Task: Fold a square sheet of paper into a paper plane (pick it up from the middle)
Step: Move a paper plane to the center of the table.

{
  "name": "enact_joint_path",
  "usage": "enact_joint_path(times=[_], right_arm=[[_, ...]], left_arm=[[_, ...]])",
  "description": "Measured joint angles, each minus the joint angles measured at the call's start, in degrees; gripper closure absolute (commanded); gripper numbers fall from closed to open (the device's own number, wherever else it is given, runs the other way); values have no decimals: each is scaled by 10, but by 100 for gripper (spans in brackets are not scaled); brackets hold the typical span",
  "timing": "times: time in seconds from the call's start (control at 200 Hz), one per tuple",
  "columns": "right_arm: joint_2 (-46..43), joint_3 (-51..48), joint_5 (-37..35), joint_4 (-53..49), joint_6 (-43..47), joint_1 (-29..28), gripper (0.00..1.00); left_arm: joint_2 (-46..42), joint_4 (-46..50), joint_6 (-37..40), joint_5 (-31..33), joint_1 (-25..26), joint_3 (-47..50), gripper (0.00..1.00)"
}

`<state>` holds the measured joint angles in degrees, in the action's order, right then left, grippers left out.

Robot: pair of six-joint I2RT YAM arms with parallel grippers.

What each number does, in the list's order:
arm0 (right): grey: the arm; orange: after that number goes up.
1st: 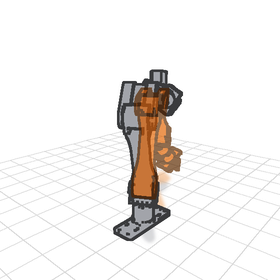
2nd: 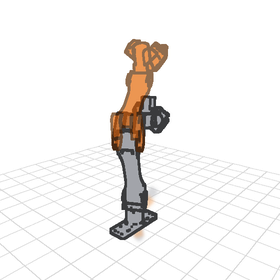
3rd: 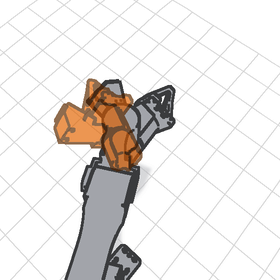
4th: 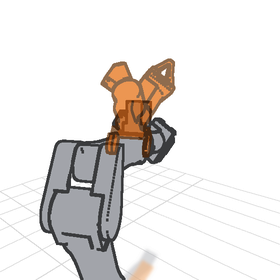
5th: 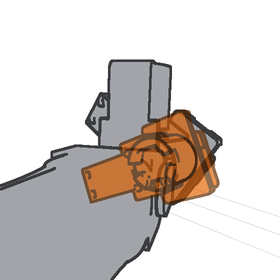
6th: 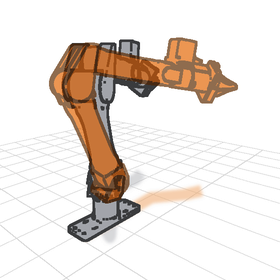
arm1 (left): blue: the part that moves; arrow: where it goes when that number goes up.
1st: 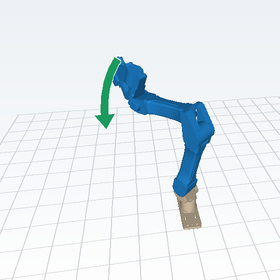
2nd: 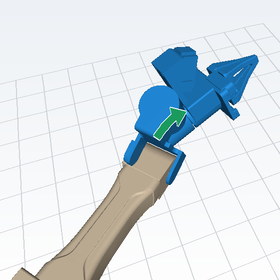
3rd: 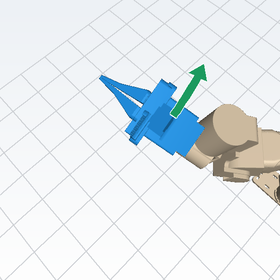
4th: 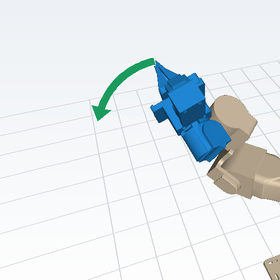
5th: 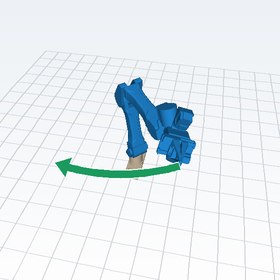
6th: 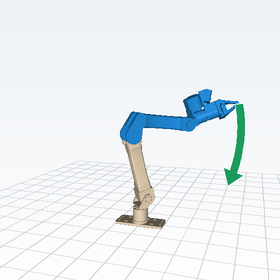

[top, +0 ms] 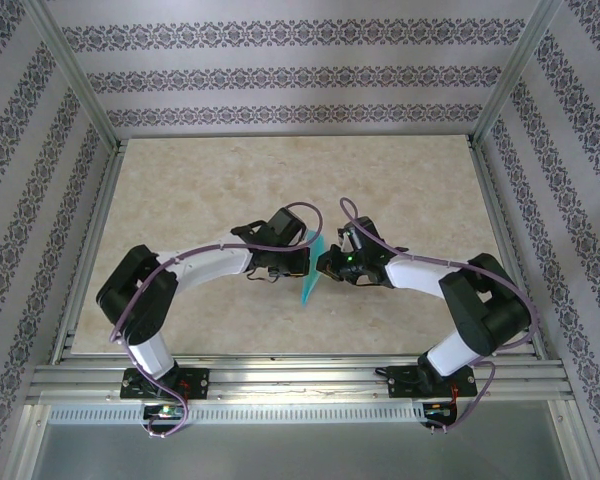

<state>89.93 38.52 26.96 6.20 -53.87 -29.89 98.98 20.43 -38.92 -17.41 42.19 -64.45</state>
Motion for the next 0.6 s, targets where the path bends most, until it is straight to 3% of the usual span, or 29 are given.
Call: enact_joint_path(times=[0.09, 0.5, 0.6], right_arm=[[7, 0, 1, 4, 0, 0, 100], [27, 0, 16, 27, 0, 0, 100], [28, 0, 16, 30, 1, 0, 100]], left_arm=[[11, 2, 1, 0, 3, -5, 90], [44, 19, 4, -1, 6, -17, 81], [44, 19, 6, -1, 7, -18, 83]])
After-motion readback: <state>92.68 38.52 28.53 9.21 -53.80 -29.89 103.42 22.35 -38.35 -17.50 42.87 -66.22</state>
